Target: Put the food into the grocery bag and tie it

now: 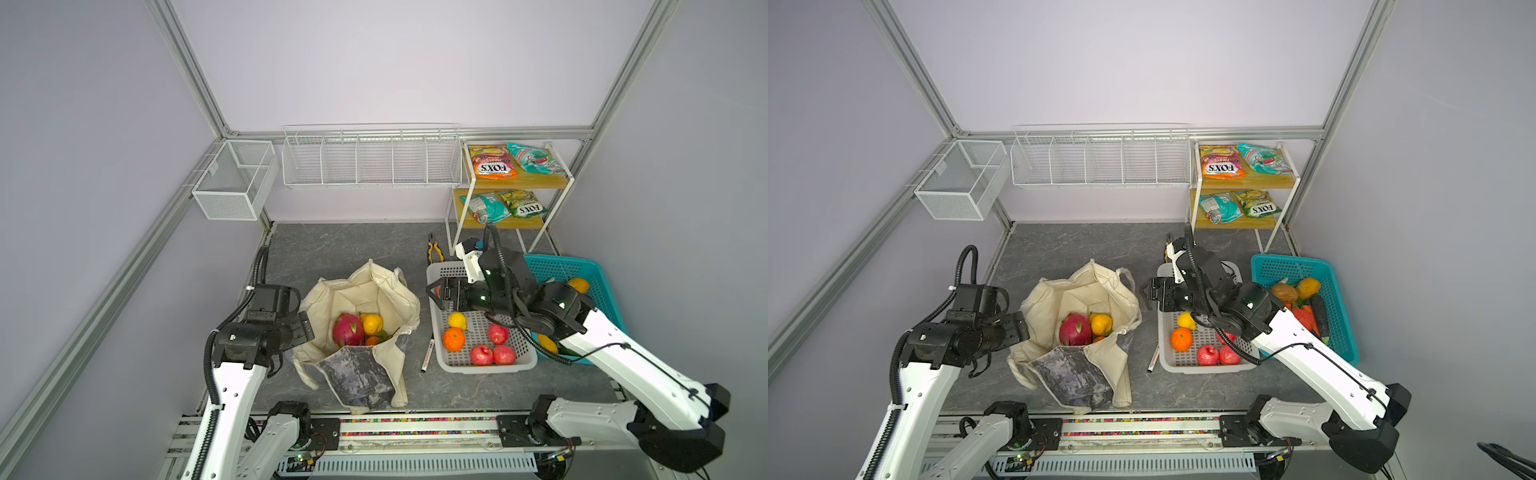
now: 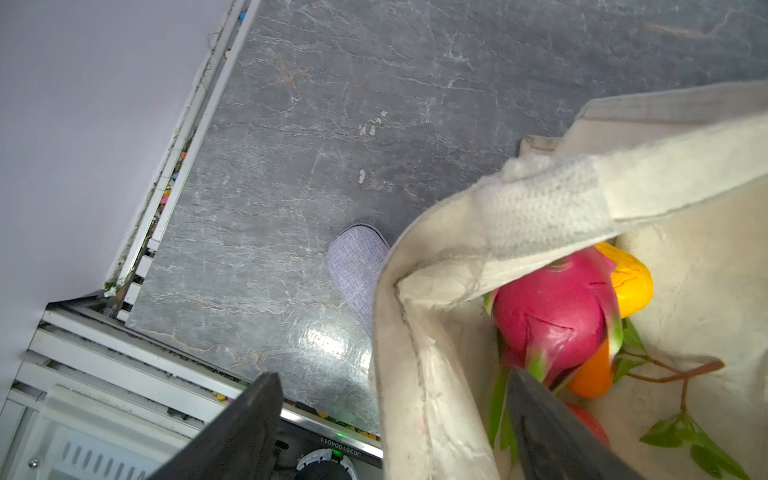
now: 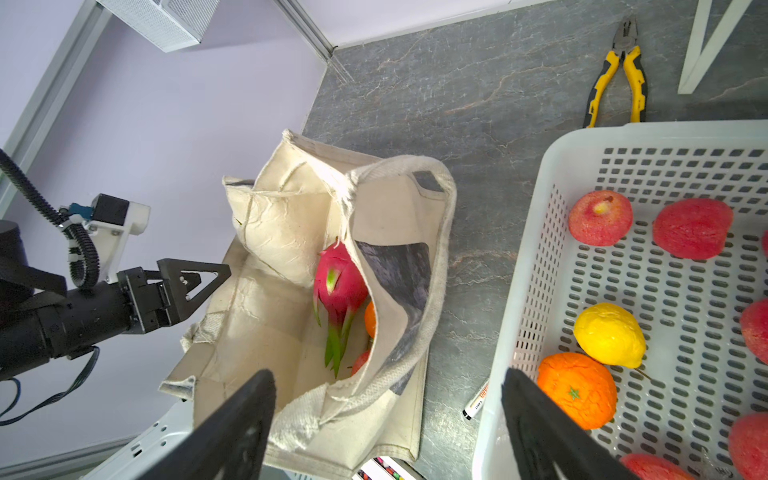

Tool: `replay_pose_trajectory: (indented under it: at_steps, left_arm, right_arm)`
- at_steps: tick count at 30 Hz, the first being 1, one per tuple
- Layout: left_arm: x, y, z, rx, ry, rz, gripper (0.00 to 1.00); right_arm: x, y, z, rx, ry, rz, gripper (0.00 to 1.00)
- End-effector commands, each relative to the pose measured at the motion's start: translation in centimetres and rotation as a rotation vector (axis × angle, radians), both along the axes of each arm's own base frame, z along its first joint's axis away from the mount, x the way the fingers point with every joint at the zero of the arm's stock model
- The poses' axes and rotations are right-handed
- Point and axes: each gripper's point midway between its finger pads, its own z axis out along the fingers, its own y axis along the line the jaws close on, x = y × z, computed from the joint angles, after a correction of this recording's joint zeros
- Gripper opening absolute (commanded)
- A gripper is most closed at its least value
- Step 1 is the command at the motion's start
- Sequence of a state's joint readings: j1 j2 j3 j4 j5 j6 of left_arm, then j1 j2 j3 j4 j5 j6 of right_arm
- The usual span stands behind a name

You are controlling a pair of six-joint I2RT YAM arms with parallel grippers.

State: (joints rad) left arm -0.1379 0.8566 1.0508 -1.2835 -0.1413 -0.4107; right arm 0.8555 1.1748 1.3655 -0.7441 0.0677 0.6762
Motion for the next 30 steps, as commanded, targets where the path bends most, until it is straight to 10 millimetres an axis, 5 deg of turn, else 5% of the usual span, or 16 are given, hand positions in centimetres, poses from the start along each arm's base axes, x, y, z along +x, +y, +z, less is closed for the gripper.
replay_pose_trajectory:
  at_steps: [1, 6, 8, 13, 19, 30]
  left_arm:
    - [0.7, -1.0, -1.2, -0.065, 0.018, 0.001, 0.77]
    - [1.8, -1.8, -2.6, -0.1, 0.058, 0.0, 0.49]
    - [2.0, -2.0, -2.8, -0.107, 0.045, -0.003, 0.3]
    - [2.3, -2.6, -0.8, -0.146, -0.051, -0.03, 0.0]
    - [2.2, -5.1, 4.5, -0.265, -0.23, -0.162, 0.0]
    - [2.1, -7.8, 3.5, -0.351, -0.245, -0.313, 0.0]
  right_arm:
    - [0.1, -1.2, -0.1, -0.008, -0.02, -0.021, 0.88]
    - [0.1, -2.9, -0.3, -0.02, -0.028, -0.044, 0.88]
    - [0.2, -3.6, -0.5, -0.024, -0.027, -0.057, 0.88]
    - [0.6, -4.8, -1.2, -0.043, -0.017, -0.08, 0.88]
    - [1.8, -6.2, -3.2, -0.142, 0.024, -0.134, 0.88]
    - [5.8, -7.7, -10.4, -0.388, 0.156, -0.246, 0.88]
